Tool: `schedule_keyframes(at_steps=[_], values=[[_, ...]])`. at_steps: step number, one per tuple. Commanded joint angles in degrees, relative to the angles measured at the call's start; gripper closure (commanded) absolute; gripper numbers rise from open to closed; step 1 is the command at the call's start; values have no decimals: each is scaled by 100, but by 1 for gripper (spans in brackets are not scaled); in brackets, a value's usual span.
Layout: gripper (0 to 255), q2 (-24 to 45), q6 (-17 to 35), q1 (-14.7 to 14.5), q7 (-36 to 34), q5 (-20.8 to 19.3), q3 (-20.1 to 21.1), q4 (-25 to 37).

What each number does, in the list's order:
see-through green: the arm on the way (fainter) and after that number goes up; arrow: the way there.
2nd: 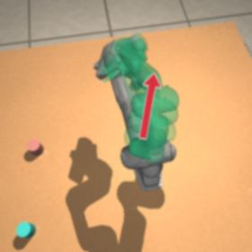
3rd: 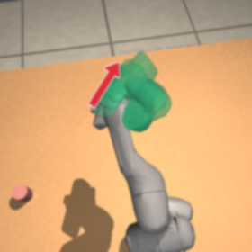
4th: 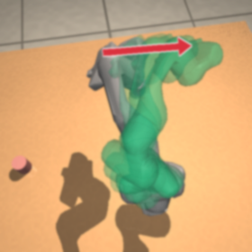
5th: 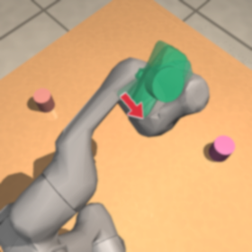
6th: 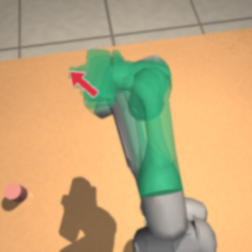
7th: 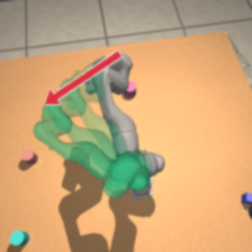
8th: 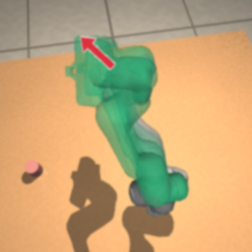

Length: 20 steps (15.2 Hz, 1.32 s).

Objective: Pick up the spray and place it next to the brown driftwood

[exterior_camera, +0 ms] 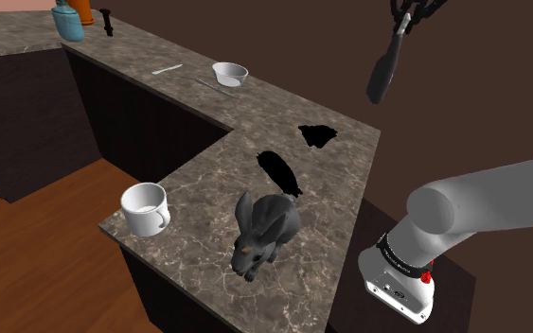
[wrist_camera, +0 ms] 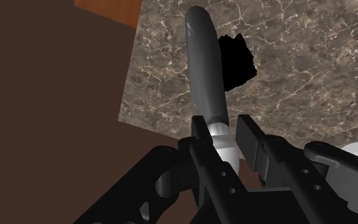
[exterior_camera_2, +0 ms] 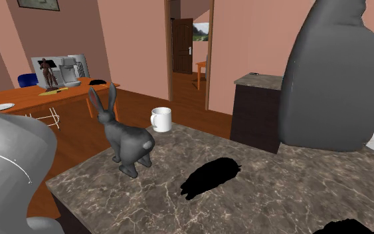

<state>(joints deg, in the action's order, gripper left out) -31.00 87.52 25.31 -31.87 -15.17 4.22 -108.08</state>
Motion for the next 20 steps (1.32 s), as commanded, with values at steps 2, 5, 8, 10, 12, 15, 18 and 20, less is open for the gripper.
schedule_keyframes(at_steps=[2, 5, 8, 10, 12, 15, 18, 20], values=[[255, 493, 195, 88, 248, -79, -219, 379], [255, 726, 355, 128, 342, -101, -320, 485], [255, 623, 578, 123, 286, -106, -333, 152], [255, 561, 724, 120, 249, -110, -341, -61], [255, 504, 870, 118, 212, -116, -349, -268], [255, 427, 1086, 115, 156, -127, -360, -569], [255, 361, 1302, 113, 100, -140, -371, -857], [255, 323, 1445, 112, 62, -150, -378, -1043]])
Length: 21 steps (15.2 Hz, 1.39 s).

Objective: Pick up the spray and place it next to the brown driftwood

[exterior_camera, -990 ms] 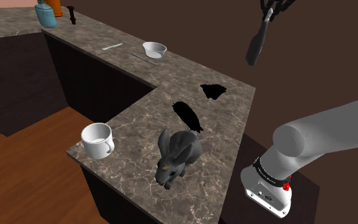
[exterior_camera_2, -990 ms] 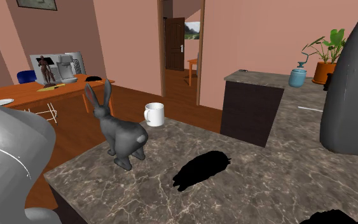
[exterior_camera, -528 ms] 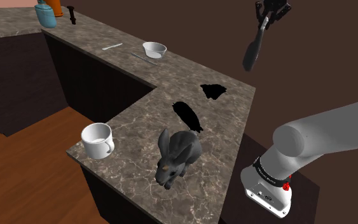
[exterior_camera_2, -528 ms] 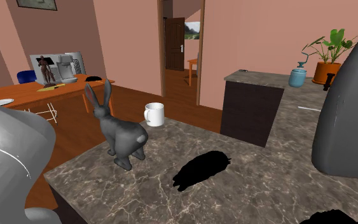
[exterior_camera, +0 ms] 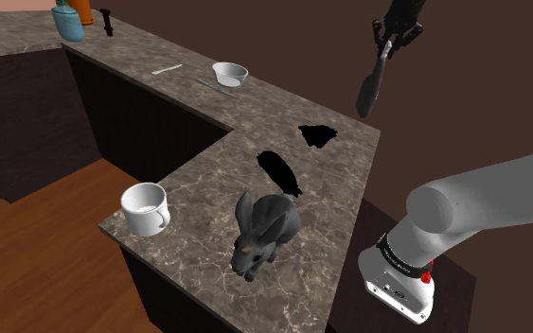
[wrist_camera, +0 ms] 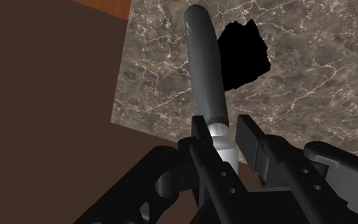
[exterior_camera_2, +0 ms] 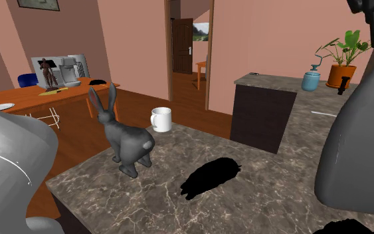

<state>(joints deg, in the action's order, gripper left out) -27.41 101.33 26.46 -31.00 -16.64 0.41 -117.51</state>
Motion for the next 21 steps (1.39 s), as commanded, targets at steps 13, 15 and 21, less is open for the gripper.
schedule_keyframes(at_steps=[13, 15, 21], values=[[255, -170, 999, 7, -278, -99, -37, -1200], [255, -173, 1145, 11, -320, -118, -42, -1353], [255, -150, 1589, 28, -449, -187, -55, -1788]])
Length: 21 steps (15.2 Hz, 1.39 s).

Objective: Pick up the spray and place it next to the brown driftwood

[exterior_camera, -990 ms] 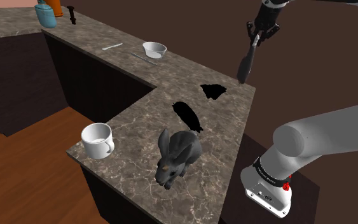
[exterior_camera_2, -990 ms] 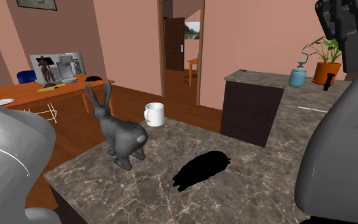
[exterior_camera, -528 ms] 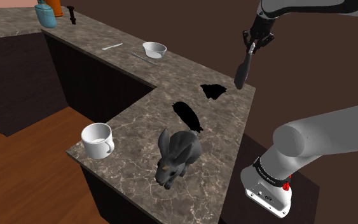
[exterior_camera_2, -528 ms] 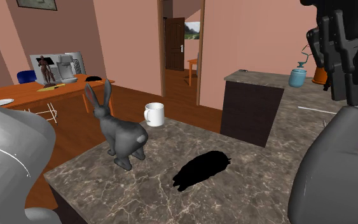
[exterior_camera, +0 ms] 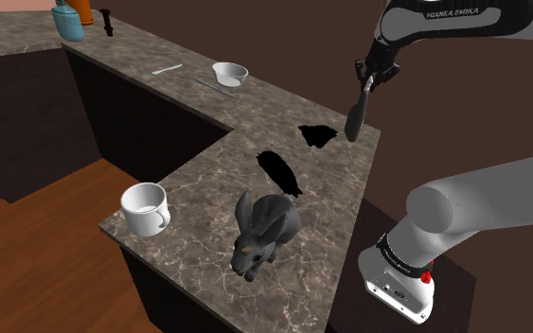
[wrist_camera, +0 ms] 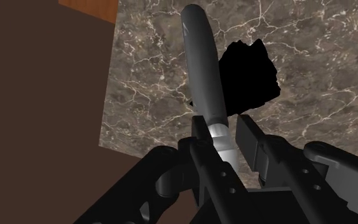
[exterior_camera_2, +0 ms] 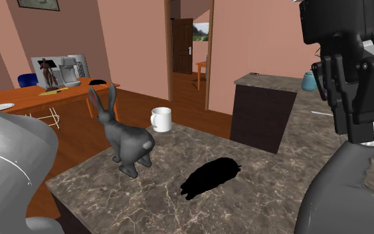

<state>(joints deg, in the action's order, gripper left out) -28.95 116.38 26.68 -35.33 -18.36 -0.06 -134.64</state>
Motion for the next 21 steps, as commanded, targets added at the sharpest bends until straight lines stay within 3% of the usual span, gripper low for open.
schedule_keyframes(at_steps=[1, 21], values=[[255, 13, 158, 10, -39, -28, -10, -144], [255, 488, 1720, 156, -582, -412, -11, -1285]])
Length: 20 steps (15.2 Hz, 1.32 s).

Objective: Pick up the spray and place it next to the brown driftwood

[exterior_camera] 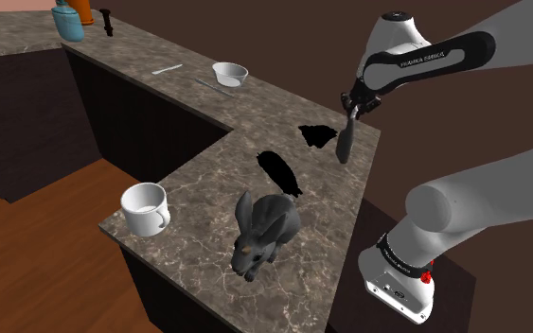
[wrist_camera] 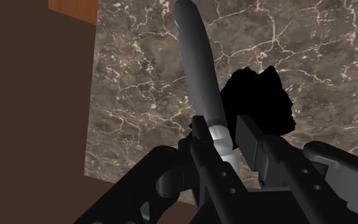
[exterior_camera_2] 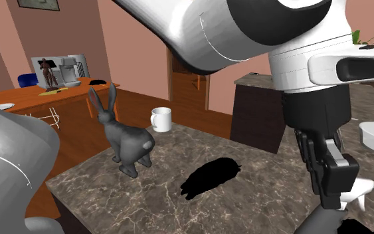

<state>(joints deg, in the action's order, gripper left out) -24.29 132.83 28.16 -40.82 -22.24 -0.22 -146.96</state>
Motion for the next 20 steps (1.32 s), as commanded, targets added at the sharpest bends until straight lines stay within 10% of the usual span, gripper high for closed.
schedule_keyframes(at_steps=[1, 7, 8, 20], values=[[255, 21, 74, 8, -33, -23, 5, -53], [255, 22, 75, 8, -34, -23, 5, -53], [0, 21, 75, 8, -34, -23, 5, -53], [0, -454, -738, -153, 97, 233, 116, 265]])
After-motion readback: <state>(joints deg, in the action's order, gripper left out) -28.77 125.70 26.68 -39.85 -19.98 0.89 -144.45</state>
